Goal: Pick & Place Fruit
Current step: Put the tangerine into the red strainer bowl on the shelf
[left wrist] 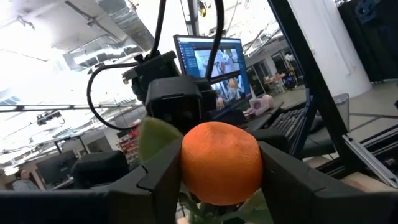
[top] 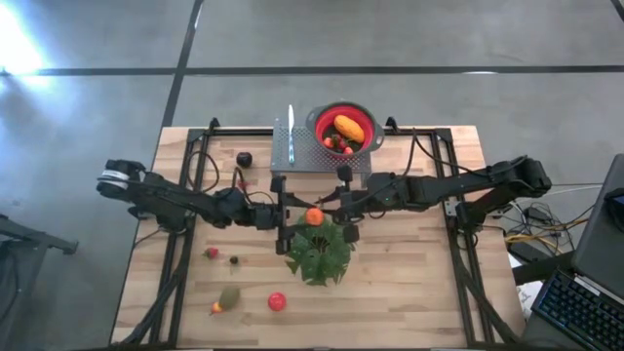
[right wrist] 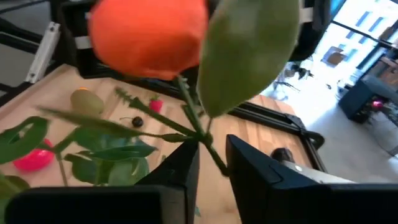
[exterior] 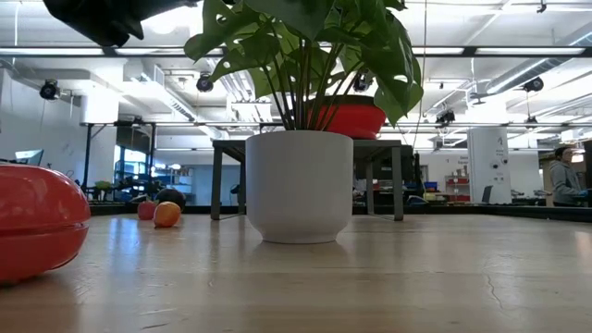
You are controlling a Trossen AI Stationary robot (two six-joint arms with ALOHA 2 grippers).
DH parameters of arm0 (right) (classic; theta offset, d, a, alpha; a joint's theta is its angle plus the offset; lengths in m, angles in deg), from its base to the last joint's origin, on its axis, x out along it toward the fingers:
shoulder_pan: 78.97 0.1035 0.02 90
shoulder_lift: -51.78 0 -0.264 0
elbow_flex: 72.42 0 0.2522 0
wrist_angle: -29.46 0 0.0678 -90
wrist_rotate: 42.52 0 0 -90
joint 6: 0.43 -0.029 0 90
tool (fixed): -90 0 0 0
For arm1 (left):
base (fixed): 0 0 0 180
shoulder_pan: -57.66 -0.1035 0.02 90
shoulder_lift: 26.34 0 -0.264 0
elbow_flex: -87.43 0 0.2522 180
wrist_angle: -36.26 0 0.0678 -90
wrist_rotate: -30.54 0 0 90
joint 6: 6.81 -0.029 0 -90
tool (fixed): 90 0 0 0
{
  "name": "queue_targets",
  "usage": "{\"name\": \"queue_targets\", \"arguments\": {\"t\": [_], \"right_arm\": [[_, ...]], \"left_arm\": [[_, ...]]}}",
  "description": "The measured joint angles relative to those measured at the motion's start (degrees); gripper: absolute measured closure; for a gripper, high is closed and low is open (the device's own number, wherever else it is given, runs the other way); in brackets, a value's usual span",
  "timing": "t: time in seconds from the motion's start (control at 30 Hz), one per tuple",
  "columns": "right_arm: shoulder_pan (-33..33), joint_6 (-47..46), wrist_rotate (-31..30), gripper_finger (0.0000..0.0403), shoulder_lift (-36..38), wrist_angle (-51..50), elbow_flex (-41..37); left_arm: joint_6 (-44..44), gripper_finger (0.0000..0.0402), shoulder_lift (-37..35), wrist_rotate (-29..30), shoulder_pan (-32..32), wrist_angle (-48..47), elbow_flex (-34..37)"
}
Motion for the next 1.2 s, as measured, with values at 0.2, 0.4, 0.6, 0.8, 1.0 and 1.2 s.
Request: {"name": "queue_targets", "arguments": {"t": [0.2,0.4,0.6,0.8,1.0,1.2], "right_arm": [[0.29,0.89,2.98,0.0357,0.0,-0.19,0.07],[0.27,1.44,2.96,0.0389,0.0,-0.12,0.07],[0.24,0.61,2.91,0.0393,0.0,-0.59,0.07],[0.27,0.42,2.94,0.0394,0.13,-1.1,0.15],[0.17,-0.6,2.89,0.0394,2.83,-2.87,0.2],[-3.6,-1.73,-3.33,0.0394,6.49,-15.98,7.16]], "left_arm": [[-0.48,0.0211,-0.07,-0.01,-0.26,-0.39,0.0],[-0.42,0.0211,-0.1,-0.01,-0.26,-0.59,-0.02],[2.16,0.0202,-0.21,-0.05,-0.24,-2.56,-0.11],[4.6,0.016,-0.23,0.37,-0.28,-4.44,-0.08],[1.8,0.0112,-1.25,4.36,-0.26,-9.64,0.0],[0.81,0.0104,-1.71,7.92,-0.26,-10.44,0.02]]}}
